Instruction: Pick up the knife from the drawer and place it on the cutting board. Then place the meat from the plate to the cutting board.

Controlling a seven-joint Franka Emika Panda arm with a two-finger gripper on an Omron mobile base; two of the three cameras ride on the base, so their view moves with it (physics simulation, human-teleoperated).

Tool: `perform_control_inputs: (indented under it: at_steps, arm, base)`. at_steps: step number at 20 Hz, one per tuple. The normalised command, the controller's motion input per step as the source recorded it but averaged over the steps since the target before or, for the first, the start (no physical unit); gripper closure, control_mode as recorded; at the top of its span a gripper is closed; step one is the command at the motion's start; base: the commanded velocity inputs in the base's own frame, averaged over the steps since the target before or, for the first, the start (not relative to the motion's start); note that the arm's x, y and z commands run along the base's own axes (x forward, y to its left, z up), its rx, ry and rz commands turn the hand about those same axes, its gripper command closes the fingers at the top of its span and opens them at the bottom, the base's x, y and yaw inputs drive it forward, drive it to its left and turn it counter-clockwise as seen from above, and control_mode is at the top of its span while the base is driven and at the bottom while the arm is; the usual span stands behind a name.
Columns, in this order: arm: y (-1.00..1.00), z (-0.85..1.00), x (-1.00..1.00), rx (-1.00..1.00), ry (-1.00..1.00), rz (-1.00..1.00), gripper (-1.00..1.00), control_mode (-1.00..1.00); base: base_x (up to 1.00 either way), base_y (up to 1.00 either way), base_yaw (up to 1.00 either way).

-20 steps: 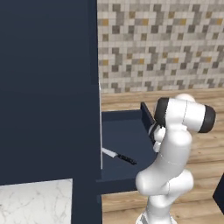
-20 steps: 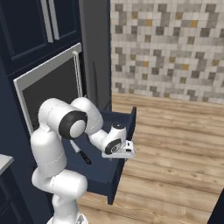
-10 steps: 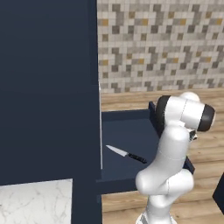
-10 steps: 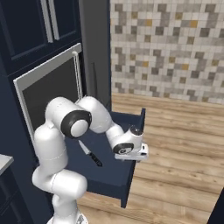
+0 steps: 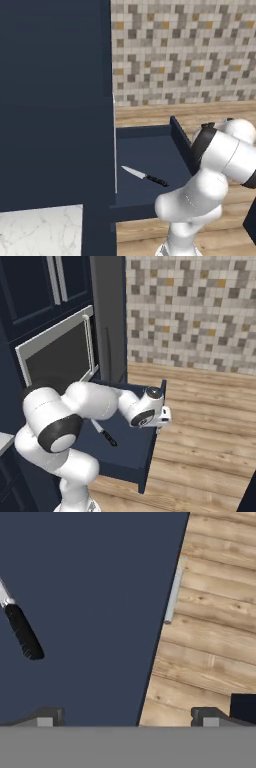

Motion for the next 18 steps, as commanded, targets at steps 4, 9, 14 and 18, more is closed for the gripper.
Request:
perform_control_inputs:
  at_steps: [4,9,14,18]
  arm:
    - [0.12,1.00,-0.11,-0.09,0.00,0.05,-1.00,-1.00]
    - [0.22,0.94,-0.10,-0.07,0.00,0.08,-1.00,-1.00]
    - [0.70,0.16,0.00,-0.01,-0.01,0.09,-1.00,-1.00]
    - [0.95,0.00,0.00,0.00,0.00,0.14,-1.00,-1.00]
  base:
    - [0.00,0.00,0.00]
    - [0.00,0.00,0.00]
    - [0.00,0.00,0.00]
    - [0.00,0.00,0.00]
